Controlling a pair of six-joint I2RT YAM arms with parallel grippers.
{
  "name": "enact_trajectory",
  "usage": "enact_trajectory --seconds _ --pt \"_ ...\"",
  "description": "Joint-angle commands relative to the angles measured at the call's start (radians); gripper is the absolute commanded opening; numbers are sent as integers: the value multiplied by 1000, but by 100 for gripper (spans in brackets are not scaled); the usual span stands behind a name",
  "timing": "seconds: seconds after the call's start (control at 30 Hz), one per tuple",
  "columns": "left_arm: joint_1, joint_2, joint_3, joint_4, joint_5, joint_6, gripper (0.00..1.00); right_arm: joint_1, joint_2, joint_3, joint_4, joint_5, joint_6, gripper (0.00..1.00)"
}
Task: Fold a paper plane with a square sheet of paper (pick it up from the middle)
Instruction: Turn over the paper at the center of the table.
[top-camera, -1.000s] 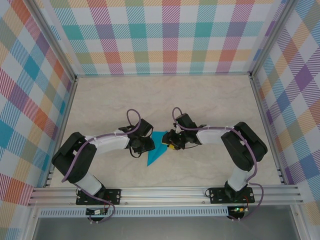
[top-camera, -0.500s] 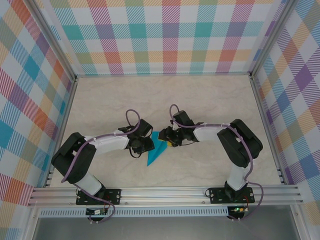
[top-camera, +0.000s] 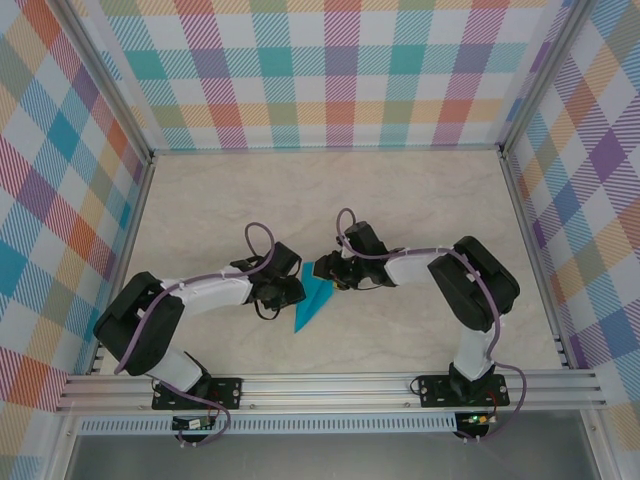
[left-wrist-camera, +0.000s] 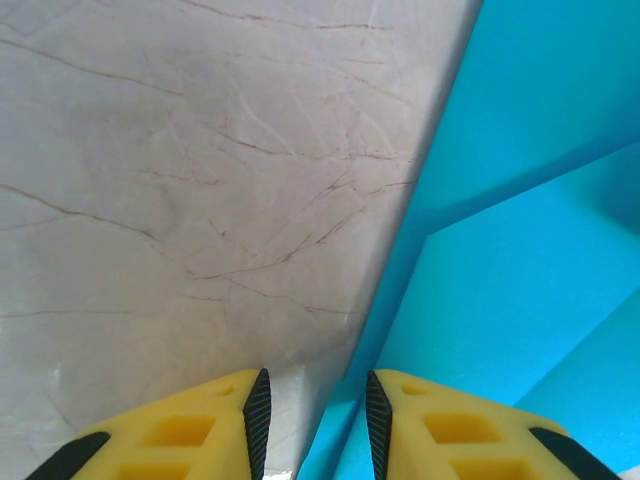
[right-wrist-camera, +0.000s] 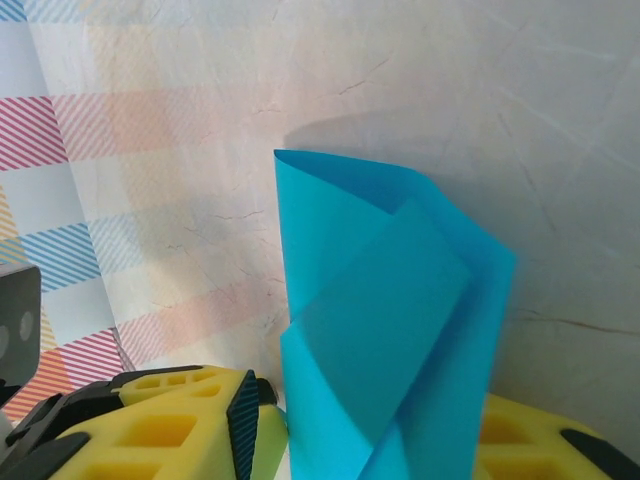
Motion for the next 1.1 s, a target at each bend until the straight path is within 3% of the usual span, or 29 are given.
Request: enact_trajectory --seconds 0.0,0.23,0.4,0.5,0.63,0.83,0.9,1.07 --pt "6 -37 -14 -25 -27 -19 33 11 21 -7 49 -12 -12 39" --pt "6 -141 -57 -31 -69 -51 34 11 19 26 22 -39 -46 16" --pt "7 -310 -109 -85 -148 -88 38 11 -68 123 -251 20 -172 7" --pt "12 -416 -141 -145 -200 -109 40 17 -142 239 -576 179 -312 7" --pt "25 -537 -183 -204 -234 -126 44 26 -184 426 -1030 505 -448 7" --pt "38 -653 -207 -255 -278 -151 48 74 -114 643 -1457 965 -494 8" --pt "39 -676 -200 -278 -298 -153 48 89 -56 702 -1533 1034 -474 8" --pt "39 -725 -183 -353 -360 -177 48 163 143 829 -1609 1028 -400 11"
